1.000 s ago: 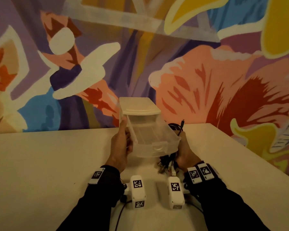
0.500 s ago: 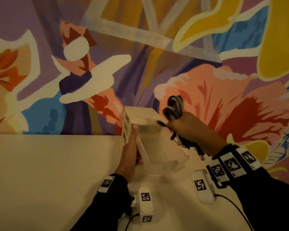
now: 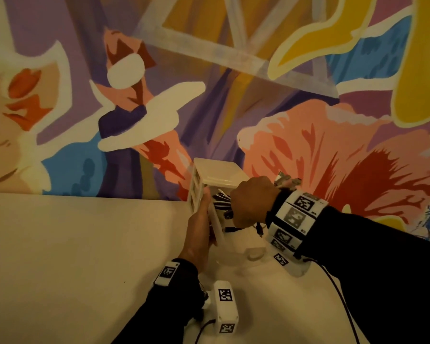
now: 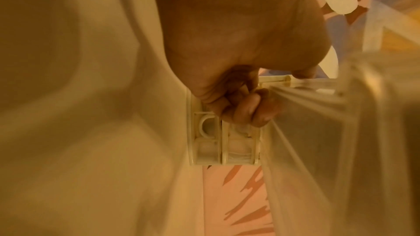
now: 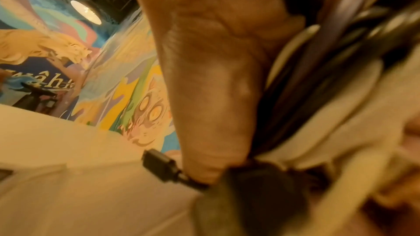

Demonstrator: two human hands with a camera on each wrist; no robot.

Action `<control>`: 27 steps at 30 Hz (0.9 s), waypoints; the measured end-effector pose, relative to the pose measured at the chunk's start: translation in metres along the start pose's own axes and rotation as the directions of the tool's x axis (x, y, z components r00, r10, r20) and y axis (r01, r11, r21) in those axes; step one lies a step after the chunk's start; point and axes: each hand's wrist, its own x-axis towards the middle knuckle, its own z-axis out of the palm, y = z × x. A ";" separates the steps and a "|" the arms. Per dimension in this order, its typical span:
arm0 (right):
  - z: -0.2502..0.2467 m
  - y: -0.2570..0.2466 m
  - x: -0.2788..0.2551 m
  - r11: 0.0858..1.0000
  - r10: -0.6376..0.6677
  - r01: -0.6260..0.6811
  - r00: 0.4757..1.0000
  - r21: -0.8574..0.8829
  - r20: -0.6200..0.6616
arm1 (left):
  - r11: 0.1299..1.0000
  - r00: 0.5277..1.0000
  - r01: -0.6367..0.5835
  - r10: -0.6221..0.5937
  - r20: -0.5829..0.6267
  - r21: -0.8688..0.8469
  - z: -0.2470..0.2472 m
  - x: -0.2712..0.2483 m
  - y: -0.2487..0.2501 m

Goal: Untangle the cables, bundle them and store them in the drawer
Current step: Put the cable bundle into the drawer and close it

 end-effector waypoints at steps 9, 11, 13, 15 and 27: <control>-0.006 -0.001 0.025 1.000 0.025 -0.026 0.995 0.013 0.102 | 0.992 0.999 -0.010 0.015 0.042 -0.123 0.006 -0.003 0.005; -0.005 0.002 0.031 0.993 0.062 -0.070 0.994 0.099 0.086 | 0.991 0.999 0.004 0.003 0.050 -0.137 0.006 -0.002 0.006; -0.004 0.004 0.037 0.980 0.098 -0.112 0.991 0.167 0.089 | 0.990 0.998 0.024 -0.017 0.056 -0.142 0.007 -0.004 0.006; -0.006 0.006 0.041 0.963 0.103 -0.133 0.985 0.232 0.137 | 0.986 0.998 0.037 -0.027 0.064 -0.162 0.007 -0.006 0.004; -0.029 0.041 0.010 0.554 -0.255 -0.190 0.888 0.811 0.382 | 0.955 0.997 0.037 -0.014 0.082 -0.294 -0.001 -0.002 0.001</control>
